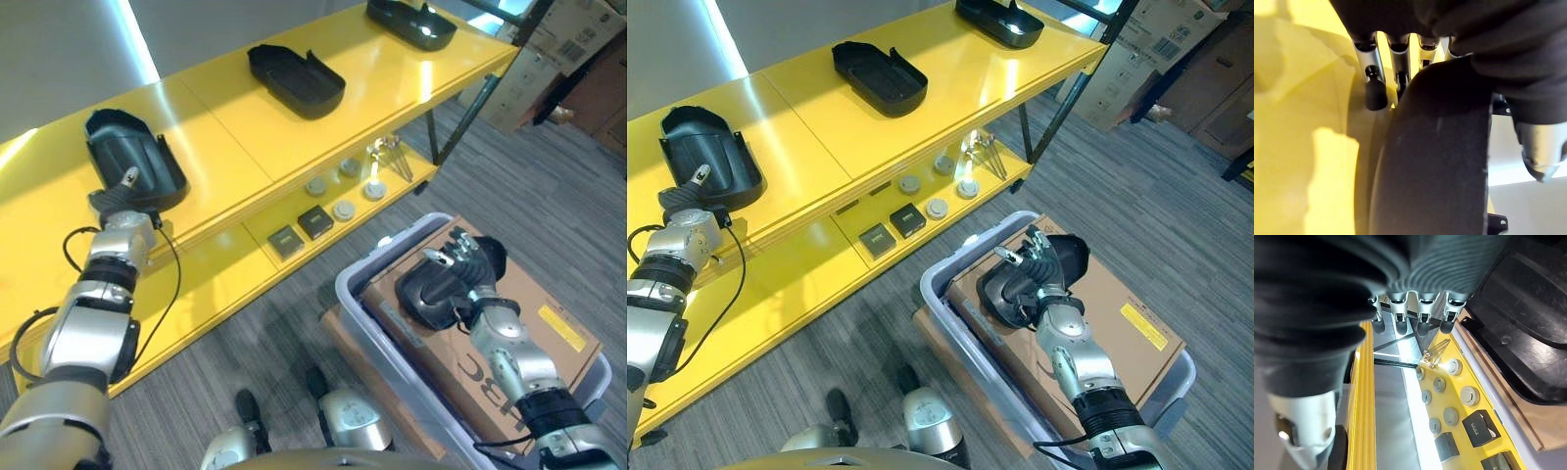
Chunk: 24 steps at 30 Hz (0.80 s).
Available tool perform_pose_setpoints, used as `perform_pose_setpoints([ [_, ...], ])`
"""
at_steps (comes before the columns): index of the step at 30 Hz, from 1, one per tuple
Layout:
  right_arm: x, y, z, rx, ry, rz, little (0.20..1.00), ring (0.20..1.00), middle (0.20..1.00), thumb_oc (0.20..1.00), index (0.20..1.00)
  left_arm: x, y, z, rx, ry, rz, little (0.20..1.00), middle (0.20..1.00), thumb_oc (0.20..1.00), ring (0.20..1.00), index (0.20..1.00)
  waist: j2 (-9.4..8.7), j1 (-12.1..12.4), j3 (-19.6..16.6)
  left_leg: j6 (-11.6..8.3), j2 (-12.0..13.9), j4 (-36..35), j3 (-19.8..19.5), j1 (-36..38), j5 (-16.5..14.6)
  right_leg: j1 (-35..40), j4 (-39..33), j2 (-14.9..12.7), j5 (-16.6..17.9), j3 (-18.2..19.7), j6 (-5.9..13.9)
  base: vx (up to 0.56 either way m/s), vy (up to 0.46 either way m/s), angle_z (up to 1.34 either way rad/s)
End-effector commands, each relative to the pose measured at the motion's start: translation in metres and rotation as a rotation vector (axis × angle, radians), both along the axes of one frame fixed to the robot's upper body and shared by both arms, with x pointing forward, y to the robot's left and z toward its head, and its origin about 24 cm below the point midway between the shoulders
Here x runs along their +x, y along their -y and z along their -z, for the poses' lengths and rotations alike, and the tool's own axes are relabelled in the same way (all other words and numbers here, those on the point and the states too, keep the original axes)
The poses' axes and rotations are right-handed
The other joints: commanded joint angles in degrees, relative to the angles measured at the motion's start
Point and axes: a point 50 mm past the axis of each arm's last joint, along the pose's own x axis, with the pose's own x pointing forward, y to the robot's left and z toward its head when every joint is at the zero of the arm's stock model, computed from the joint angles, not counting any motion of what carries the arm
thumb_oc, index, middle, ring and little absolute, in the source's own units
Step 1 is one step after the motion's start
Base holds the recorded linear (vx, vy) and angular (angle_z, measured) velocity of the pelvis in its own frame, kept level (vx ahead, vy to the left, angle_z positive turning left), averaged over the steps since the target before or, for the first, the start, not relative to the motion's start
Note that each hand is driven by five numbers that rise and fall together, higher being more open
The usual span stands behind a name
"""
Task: Move parts from the plastic box to the shelf.
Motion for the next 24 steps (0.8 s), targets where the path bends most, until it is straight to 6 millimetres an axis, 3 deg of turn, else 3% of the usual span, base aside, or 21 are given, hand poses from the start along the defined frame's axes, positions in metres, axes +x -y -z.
perform_pose_setpoints([
  [1,-0.003,0.005,-0.005,0.003,0.047,0.019,1.000,1.000,1.000,1.000,1.000,-0.013,-0.004,0.032,0.034,-0.110,-0.008,1.000,1.000,1.000,1.000,1.000,-1.42,1.5,-3.6,-0.11,1.7,8.5,-1.4,-5.5,-3.9,-3.6,3.2,-3.1,-1.7,-5.0,2.32,0.00,0.000,0.00],
  [16,-0.007,0.008,-0.001,-0.013,0.026,0.025,1.000,1.000,1.000,1.000,1.000,-0.016,-0.011,0.025,0.041,-0.055,-0.040,1.000,1.000,1.000,1.000,1.000,-0.43,1.8,-5.0,-0.31,1.2,6.7,-1.3,-3.1,-3.6,-1.6,1.9,-3.1,-1.5,-5.3,2.57,0.00,0.013,0.03],
  [24,-0.009,0.007,0.004,-0.012,0.013,0.033,1.000,1.000,1.000,1.000,1.000,-0.013,-0.002,0.022,-0.032,0.053,-0.036,1.000,1.000,1.000,1.000,1.000,-0.14,2.1,-5.8,-0.39,1.1,5.5,-1.3,-2.0,-3.3,-0.7,1.3,-3.0,-1.6,-5.6,2.71,0.00,0.001,0.00],
])
